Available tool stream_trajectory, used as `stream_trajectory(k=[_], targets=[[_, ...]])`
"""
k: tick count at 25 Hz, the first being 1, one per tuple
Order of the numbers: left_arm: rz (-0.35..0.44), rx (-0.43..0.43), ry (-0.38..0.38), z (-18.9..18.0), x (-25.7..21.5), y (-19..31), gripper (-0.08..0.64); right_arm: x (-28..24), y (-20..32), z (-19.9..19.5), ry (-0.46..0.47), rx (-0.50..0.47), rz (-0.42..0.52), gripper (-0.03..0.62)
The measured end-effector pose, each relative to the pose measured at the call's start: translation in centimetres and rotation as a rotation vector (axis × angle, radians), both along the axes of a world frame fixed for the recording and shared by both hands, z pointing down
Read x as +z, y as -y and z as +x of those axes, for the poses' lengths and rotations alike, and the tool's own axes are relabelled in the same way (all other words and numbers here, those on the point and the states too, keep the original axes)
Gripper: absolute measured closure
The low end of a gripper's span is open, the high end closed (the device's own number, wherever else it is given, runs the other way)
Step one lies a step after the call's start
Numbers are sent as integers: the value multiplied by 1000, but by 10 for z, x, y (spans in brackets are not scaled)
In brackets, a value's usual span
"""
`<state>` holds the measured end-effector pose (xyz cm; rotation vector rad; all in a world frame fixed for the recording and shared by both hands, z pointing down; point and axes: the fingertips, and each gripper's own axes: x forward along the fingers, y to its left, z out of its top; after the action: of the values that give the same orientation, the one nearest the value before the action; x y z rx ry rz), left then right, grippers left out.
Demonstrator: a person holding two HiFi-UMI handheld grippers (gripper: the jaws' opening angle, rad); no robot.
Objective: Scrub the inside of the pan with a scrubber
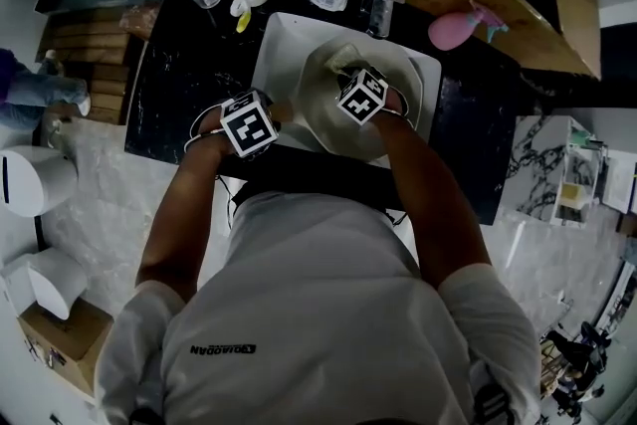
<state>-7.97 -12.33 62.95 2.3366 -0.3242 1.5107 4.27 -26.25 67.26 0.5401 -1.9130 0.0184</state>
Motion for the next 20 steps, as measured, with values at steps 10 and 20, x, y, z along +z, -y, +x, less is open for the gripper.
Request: stream_trajectory(k=[10, 20], targets=[[-7, -1, -2, 0, 0, -1, 368, 4, -12, -10, 24, -29, -37, 517], [-14, -1, -5, 0, -1, -1, 368, 2, -55, -26, 61, -179, -91, 517]])
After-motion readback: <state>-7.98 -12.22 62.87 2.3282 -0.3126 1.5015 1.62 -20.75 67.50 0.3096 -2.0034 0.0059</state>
